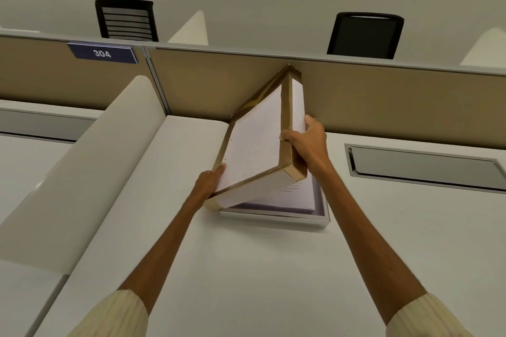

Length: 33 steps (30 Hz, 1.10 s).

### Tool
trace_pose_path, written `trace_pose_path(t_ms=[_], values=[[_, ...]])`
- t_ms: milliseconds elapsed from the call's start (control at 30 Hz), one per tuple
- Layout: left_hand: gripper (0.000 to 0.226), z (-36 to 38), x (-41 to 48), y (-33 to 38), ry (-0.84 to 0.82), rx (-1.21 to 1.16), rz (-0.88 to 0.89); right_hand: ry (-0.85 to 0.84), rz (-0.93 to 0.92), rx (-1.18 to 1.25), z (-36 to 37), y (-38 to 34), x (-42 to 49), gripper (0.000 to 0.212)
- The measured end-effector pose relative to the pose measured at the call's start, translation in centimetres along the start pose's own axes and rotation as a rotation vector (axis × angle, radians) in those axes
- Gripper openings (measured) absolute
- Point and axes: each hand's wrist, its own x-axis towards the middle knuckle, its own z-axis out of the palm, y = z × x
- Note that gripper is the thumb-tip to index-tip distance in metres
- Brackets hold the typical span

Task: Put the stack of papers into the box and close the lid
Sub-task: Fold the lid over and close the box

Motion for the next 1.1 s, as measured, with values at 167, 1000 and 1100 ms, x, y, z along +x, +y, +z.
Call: trace_pose_path(t_ms=[167,1000,1100], values=[[0.067,0.3,0.6,0.2,-0.011,0.029,0.04,-0.036,0.055,0.005,-1.8,3.1,0.5,0.064],[0.064,4.4,-2.4,1.0,0.168,0.229,0.17,-0.028,0.28,0.013,-2.7,15.5,0.7,0.034],[0.064,4.5,-2.6,0.4,0.151,0.205,0.18,-0.023,0.271,-0.03,-2.2,16.0,0.4,0.039]])
